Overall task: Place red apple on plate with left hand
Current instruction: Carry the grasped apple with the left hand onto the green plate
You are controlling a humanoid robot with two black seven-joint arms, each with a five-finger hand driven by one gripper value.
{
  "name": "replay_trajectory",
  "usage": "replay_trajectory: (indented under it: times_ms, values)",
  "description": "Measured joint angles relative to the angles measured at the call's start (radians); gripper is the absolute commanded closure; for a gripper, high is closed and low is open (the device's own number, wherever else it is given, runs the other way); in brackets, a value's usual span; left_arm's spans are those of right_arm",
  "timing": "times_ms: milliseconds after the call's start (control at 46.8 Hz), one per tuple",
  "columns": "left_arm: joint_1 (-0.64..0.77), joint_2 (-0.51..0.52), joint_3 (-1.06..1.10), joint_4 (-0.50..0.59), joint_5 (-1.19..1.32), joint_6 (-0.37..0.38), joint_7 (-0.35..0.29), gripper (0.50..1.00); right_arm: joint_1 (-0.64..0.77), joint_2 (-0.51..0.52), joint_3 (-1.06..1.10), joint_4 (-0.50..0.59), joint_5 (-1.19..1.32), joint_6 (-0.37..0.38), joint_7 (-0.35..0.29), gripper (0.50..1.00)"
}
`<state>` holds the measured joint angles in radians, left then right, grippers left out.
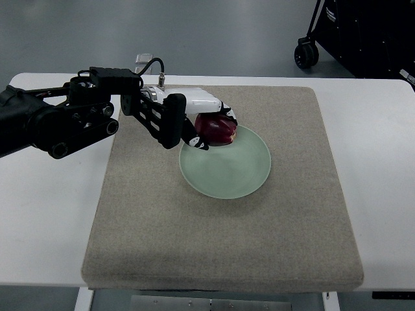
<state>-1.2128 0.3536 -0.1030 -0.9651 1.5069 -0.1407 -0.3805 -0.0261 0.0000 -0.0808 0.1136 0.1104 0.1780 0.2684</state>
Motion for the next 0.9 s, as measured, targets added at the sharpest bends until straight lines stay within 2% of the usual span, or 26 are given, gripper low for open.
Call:
replay_trajectory:
  times_ms: [598,662,747,790,854,897]
  values:
    - [0.044,-0.051,0.016,0.008,0.002,-0.003,0.002,0.986,0.0,0.0,0.0,0.0,0.0,0.0,0.0,0.536]
    - [0.044,-0.051,0.016,0.008,0.002,-0.003,0.002,0.941,0.0,0.0,0.0,0.0,0.0,0.0,0.0,0.536]
    - [0.044,-0.053,0.016,0.008,0.001,-0.002,0.002,0.813,0.0,0.0,0.0,0.0,0.0,0.0,0.0,0.536]
    - [0.044,-0.056,0.015,0.008,-0.001,-0.002,0.002,0.765,0.0,0.0,0.0,0.0,0.0,0.0,0.0,0.536]
    - [0.045,-0.06,0.015,0.009,-0.003,0.0,0.002,0.754,0.0,0.0,0.0,0.0,0.0,0.0,0.0,0.536]
    - [0.046,-0.063,0.014,0.009,-0.003,0.004,0.002,0.718,0.0,0.0,0.0,0.0,0.0,0.0,0.0,0.536]
